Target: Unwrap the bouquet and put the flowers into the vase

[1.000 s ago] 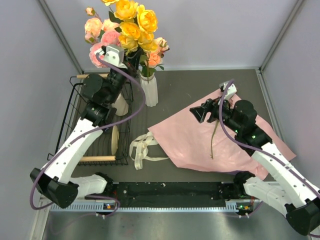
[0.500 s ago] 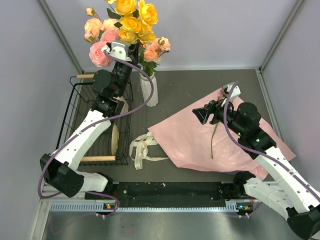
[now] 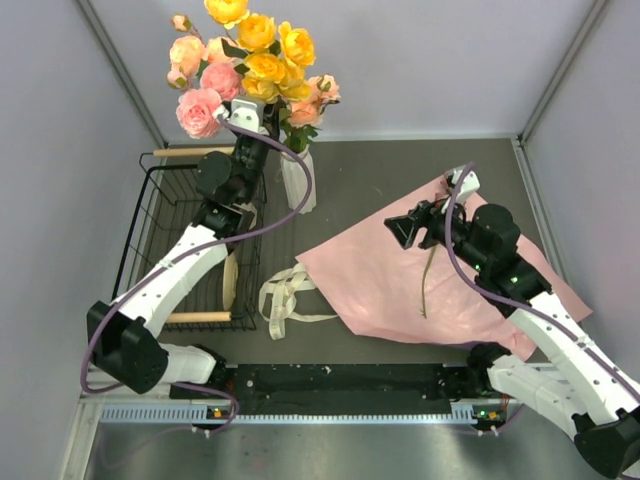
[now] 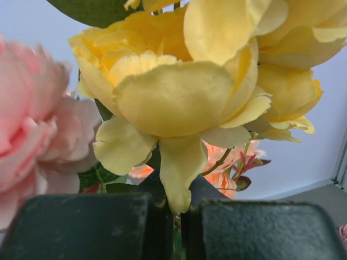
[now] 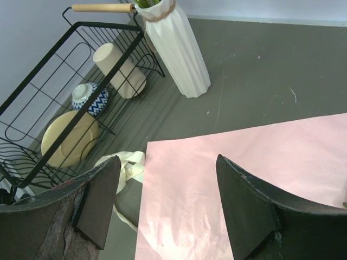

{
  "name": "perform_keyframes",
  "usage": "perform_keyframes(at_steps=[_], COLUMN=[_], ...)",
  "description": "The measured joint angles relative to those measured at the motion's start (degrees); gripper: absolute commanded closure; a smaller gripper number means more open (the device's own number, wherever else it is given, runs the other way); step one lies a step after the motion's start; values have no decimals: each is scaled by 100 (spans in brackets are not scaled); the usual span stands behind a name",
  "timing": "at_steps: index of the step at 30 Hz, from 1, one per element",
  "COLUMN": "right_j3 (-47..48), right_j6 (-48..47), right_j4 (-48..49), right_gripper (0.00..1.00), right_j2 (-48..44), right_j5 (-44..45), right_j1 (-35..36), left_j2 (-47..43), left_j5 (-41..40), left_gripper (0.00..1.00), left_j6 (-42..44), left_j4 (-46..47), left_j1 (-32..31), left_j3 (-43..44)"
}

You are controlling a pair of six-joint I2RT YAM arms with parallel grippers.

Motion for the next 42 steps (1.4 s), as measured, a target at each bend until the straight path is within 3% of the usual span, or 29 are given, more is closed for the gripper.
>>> perform_keyframes(at_steps=[24, 25, 28, 29, 33, 42], right_j3=[-81, -92, -96, -96, -96, -94], right_j6=[20, 24, 59, 61, 70, 122], right_j4=[2, -31, -46, -48, -66, -221], right_gripper=[28, 28, 28, 28, 29, 28], right_j2=[168, 175, 236, 262, 398, 643], right_j5=[184, 205, 264, 275, 341, 579], right_j1=[0, 0, 0, 0, 0, 0], left_j2=[815, 815, 811, 807, 756, 37], left_j5=[-533, -540, -538, -533, -496, -496], left_gripper=[100, 96, 70, 57, 44, 36], left_j6=[-354, -387, -459, -490, -739, -1239], left_j4=[367, 367, 304, 236, -214, -1198], left_j1=[22, 22, 22, 22, 22, 22], left_j3=[-920, -925, -925, -922, -922, -922])
